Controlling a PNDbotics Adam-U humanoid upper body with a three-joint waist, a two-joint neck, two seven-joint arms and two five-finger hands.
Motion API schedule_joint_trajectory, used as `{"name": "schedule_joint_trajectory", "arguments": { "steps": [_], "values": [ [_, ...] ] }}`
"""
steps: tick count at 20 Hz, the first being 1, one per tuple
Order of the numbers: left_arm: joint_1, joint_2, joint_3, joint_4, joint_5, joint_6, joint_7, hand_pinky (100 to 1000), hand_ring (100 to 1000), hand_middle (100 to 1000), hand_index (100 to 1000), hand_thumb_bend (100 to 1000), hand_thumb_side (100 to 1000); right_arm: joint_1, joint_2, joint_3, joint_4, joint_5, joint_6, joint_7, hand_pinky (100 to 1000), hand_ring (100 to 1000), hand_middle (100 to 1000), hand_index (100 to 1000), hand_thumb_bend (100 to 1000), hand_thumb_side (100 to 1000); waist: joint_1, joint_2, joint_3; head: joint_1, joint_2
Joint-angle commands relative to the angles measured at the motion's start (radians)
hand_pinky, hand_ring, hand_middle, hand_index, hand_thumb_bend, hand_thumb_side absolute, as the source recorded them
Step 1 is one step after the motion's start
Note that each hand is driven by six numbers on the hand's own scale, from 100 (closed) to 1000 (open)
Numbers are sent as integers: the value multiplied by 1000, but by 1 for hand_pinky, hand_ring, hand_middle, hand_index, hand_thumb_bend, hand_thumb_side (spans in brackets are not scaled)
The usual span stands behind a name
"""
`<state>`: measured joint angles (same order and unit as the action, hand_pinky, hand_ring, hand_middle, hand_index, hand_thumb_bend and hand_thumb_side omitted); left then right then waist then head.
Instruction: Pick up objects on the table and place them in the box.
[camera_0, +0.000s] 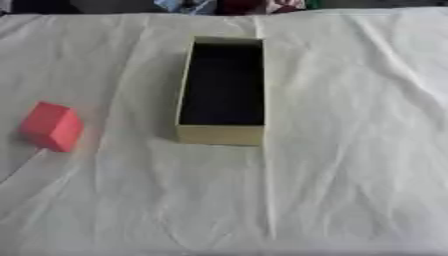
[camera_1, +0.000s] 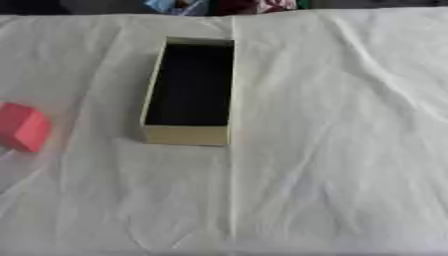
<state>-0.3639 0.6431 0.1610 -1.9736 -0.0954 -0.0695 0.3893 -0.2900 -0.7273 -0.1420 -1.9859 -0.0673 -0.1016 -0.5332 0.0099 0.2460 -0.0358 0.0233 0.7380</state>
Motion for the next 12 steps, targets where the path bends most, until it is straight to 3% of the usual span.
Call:
{"name": "schedule_joint_trajectory", "arguments": {
  "steps": [1,6,12],
  "values": [
    [-40,118,-6,33,-71,19,-77,669,634,662,763,374,100,-8,-38,-12,-14,-5,0,3,845,815,809,816,100,407,2,-36,0,-3,11],
    [-125,279,-52,194,-191,9,-288,724,693,721,818,464,100,-9,-46,-7,-14,-8,2,8,845,815,809,815,100,407,7,-47,-2,-5,14],
    [-223,362,-120,366,-320,-107,-567,786,754,765,842,543,100,-17,-51,2,-14,-12,3,18,845,815,809,815,100,407,9,-51,-7,-1,9]
  ]
}}
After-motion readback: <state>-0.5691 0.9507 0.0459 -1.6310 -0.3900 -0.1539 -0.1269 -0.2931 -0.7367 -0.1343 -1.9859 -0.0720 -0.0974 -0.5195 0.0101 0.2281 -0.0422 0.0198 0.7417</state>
